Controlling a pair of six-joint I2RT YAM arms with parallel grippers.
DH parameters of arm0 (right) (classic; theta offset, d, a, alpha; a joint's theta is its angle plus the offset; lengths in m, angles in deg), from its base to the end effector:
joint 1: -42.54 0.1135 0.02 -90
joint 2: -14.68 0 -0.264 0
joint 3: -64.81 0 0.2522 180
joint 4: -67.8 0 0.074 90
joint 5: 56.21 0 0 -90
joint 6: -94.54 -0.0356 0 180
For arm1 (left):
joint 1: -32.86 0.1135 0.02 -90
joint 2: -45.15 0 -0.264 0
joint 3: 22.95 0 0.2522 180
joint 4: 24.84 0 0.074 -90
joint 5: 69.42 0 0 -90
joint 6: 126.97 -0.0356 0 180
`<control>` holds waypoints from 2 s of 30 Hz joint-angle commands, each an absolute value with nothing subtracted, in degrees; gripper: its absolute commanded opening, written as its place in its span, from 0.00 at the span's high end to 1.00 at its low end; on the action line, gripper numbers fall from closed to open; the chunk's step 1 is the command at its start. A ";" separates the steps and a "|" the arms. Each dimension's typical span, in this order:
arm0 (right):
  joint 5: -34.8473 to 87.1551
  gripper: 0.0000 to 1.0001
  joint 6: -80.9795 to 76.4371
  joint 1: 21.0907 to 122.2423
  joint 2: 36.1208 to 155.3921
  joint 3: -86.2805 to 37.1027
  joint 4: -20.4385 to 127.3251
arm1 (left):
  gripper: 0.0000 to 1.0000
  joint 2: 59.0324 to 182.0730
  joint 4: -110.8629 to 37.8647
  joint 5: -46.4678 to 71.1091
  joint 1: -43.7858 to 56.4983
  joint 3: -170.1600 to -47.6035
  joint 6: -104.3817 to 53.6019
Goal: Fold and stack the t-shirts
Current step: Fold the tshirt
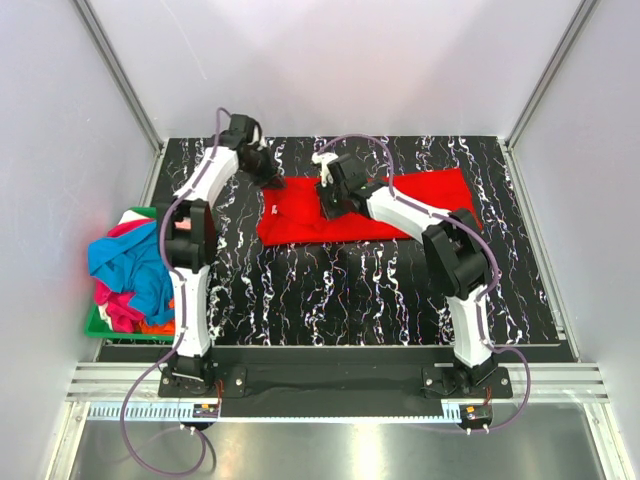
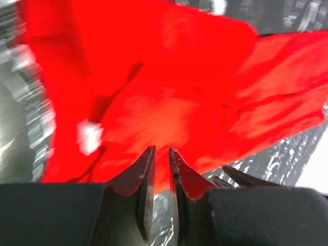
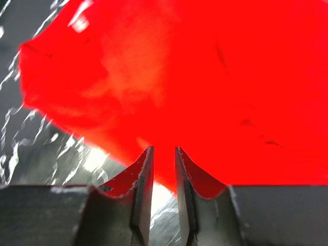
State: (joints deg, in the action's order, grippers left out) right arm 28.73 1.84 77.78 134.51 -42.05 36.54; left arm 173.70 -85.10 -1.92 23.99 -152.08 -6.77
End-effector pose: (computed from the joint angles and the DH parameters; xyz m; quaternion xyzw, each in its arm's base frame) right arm 0.3866 0.2769 0.2096 -0.2743 0.8787 0.1648 0.3542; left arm 0.4827 -0.0891 0.2302 -0.1251 0.9397 -0.2632 0.1788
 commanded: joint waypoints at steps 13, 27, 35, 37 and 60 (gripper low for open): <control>30.54 0.76 -7.93 70.14 145.28 -49.41 38.31 | 0.80 188.23 -75.87 -4.74 22.04 -161.25 -3.66; 34.75 1.00 -12.59 68.56 144.67 -49.50 38.57 | 0.77 190.43 -73.76 -1.57 22.75 -164.23 -2.96; 35.02 0.75 -16.46 68.64 140.28 -49.94 38.22 | 0.75 193.16 -67.70 -9.12 23.89 -172.67 0.73; 35.46 0.72 -16.37 68.56 137.29 -49.07 38.22 | 0.73 188.95 -67.43 -8.69 24.07 -172.24 -0.22; 42.76 0.74 -20.51 68.12 113.20 -22.96 36.99 | 0.78 158.34 -73.13 8.50 19.50 -121.18 -4.36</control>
State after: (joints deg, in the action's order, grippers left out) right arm 39.34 -20.43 68.76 112.61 -23.87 36.67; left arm 157.55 -71.53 1.40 18.94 -120.63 -3.95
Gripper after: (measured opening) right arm 0.263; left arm 0.223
